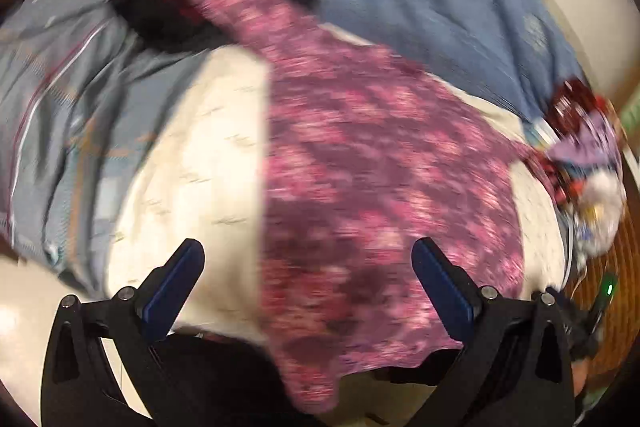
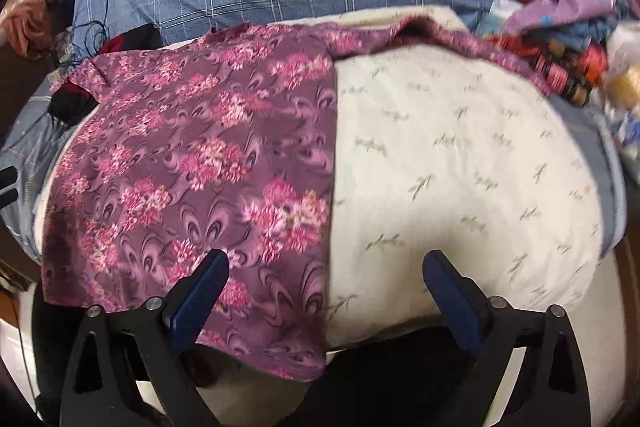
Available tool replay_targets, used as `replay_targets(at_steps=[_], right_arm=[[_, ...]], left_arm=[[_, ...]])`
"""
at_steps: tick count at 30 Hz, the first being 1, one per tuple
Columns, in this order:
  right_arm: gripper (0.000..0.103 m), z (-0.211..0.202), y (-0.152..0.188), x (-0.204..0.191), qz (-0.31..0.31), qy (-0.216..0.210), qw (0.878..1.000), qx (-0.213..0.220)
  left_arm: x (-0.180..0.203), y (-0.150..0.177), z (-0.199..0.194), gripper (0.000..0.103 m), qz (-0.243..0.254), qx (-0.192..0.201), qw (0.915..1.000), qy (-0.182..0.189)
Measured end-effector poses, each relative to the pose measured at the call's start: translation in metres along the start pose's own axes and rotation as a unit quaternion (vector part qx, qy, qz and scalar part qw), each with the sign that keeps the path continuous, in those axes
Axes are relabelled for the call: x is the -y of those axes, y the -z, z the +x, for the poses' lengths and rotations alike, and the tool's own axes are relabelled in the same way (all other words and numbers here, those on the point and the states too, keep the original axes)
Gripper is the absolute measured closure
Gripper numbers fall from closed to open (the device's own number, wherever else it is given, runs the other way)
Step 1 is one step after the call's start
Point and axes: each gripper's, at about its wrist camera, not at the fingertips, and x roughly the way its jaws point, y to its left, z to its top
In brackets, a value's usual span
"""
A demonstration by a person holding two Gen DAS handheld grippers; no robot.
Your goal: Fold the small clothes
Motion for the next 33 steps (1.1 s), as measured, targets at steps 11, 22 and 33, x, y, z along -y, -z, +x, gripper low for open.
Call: replay_targets(at_steps=[11, 22, 33], right_arm=[[0.038, 0.045, 0.025, -0.012, 0.039, -0.101, 0.991, -0.072], [0.098, 0.017, 0.017, 0.016, 0.058, -0.128, 0.99, -0.023], [0.096, 0.027, 0.003, 0.051, 0.12, -0.115, 0.986, -0.007]], left_arm=[[-0.012, 0.035, 0.042, 0.0, -0.047, -0.087, 0.9935, 0.057], [-0.03, 0.032, 0.029, 0.0, -0.094, -0.074, 0.9898, 0.078], [-0.002, 0.051, 0.056, 0.013, -0.099, -0.109, 0.9808, 0.129]])
